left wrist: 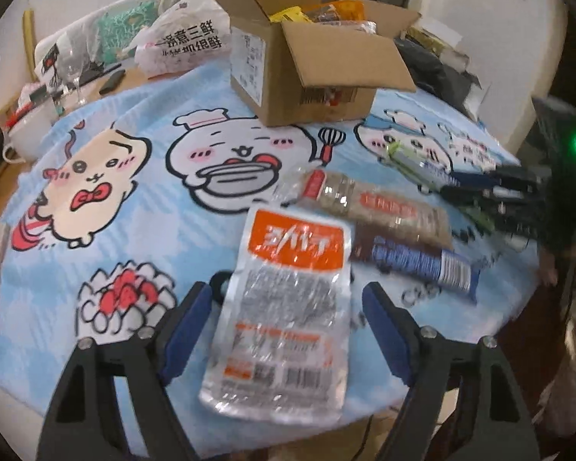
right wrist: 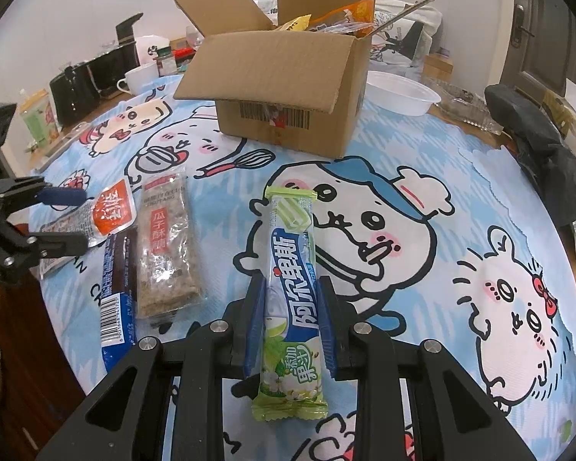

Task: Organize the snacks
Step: 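Grasp the green stick snack with the right gripper while the left grasps the orange-labelled pack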

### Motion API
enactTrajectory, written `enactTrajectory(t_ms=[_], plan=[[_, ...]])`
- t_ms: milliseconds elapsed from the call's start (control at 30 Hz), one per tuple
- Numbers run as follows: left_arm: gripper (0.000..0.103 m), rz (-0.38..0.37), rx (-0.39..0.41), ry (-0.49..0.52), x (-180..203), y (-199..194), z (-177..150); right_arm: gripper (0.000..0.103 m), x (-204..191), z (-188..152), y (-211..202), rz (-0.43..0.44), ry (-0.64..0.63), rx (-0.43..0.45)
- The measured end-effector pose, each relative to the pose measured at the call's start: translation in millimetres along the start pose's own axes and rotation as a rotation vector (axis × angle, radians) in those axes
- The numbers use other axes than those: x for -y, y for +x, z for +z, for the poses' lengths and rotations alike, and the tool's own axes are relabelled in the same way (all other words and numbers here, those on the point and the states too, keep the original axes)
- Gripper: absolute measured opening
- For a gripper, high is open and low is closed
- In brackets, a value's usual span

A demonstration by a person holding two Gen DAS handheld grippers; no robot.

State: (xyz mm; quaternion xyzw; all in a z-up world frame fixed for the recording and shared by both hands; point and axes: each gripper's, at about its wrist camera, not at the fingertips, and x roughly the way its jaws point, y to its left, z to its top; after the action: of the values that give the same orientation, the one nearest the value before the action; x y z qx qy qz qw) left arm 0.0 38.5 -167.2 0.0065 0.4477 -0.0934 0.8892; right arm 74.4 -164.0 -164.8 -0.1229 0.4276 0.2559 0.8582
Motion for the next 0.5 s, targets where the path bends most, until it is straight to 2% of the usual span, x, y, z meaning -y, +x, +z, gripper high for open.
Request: enactTrajectory(t_ms=[133, 200, 300, 500], plan=[[0.078, 0.011, 0.007, 0.033, 4.6, 1.5, -1.2, 0.022, 0.1, -1.0, -0.2, -0.003, 0.001, 0.002], [0.069, 0.045, 0.021, 0.076, 10.1, 3.9, -0.5, 0.022, 0.3, -0.7, 0.1, -0.004, 0.008, 0.005], [0.066, 0.030, 0.020, 0.095, 11.5, 5.0, 1.7, 0.022, 0.9, -0.1, 0.4, -0.010, 0.027, 0.010], [0.065, 0.026, 0.022, 0.074, -0.4, 3.6, 8.1, 0.021, 3.9, -0.4, -9.5, -0.036, 0.048, 0.036]])
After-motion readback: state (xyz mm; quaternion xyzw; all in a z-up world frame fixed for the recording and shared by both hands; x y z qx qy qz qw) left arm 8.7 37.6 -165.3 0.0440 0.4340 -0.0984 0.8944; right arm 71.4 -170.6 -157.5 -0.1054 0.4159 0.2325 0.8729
